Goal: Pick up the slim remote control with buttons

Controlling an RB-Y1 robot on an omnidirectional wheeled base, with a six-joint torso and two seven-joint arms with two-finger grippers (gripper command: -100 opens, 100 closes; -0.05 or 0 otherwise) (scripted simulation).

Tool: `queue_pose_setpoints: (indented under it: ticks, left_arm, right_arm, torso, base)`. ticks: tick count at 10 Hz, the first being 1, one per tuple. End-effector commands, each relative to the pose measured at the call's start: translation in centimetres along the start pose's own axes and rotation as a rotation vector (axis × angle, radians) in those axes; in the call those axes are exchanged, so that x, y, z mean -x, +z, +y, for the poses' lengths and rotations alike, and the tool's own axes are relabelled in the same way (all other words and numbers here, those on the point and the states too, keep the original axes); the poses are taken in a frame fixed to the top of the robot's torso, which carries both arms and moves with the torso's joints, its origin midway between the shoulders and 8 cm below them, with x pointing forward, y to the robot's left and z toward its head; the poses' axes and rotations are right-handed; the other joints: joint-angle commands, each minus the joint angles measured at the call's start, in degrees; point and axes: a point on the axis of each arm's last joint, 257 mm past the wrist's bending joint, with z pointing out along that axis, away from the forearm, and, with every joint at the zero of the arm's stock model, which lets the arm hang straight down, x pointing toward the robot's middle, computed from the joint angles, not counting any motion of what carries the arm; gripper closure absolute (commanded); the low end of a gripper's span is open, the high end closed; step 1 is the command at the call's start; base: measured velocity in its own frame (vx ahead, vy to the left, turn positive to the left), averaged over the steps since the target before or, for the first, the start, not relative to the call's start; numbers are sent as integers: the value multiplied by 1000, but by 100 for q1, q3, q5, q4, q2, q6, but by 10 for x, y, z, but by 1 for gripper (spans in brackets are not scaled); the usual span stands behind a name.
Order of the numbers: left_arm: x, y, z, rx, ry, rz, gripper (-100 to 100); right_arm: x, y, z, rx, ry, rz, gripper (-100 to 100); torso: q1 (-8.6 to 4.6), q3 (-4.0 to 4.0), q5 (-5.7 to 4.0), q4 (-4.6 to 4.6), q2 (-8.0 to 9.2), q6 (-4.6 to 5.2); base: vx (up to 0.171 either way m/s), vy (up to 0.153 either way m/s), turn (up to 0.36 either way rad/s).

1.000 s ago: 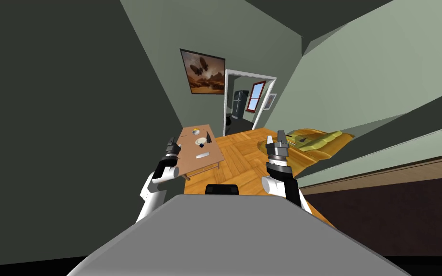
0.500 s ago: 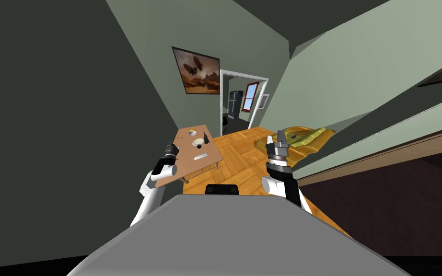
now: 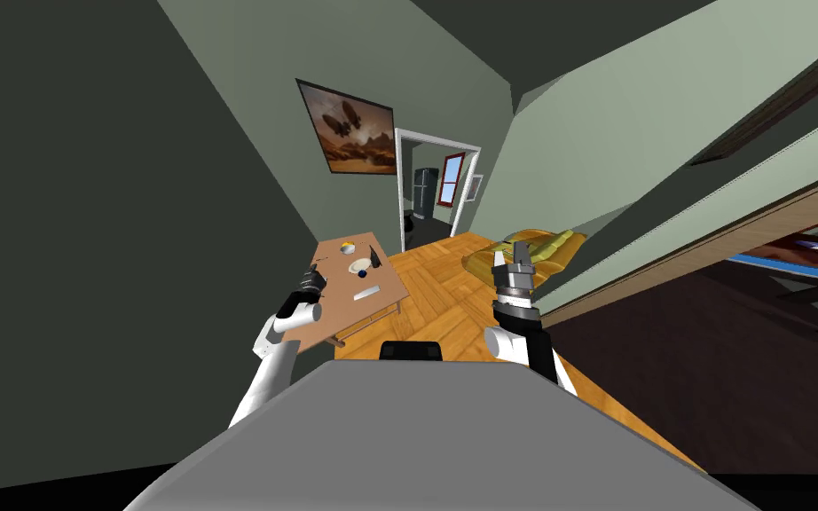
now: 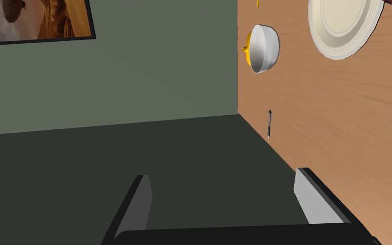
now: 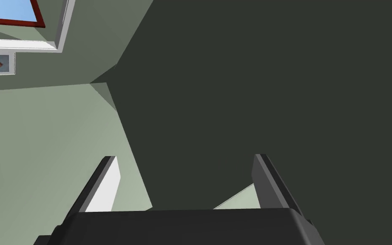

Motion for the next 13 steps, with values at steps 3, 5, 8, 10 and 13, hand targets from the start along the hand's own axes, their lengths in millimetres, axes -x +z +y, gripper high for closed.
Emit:
queue_pose_setpoints:
  ticks: [3,5,8,10,13]
  left_arm:
    - [31,12,44,136,-31,-64,-100]
    - [44,17,54,183,-53,-94,-100]
    - [66,17,88,279,-84,-142,-100]
    - [78,19,99,329,-114,-173,-100]
    - [96,14,132,424,-154,-219,-100]
  right_arm:
    - [0,0,0,0,0,0,0]
    - [0,0,0,0,0,0,0]
    - [0,0,0,0,0,0,0]
    - [0,0,0,0,0,0,0]
    - [0,0,0,0,0,0,0]
  torso:
    - [-1,0,1,0,0,1]
    - [-6,-1,0,-1,-1,-7]
    - [-2,-1,0,-1,-2,0]
    - [-5,-1,1,-1,-1,-8]
    - [-1,-1,0,0,-1,-1]
  base:
    - [-11,29,-164]
    - [-4,15,-89]
    - [-7,28,-175]
    - [-5,18,-83]
    - [-10,30,-173]
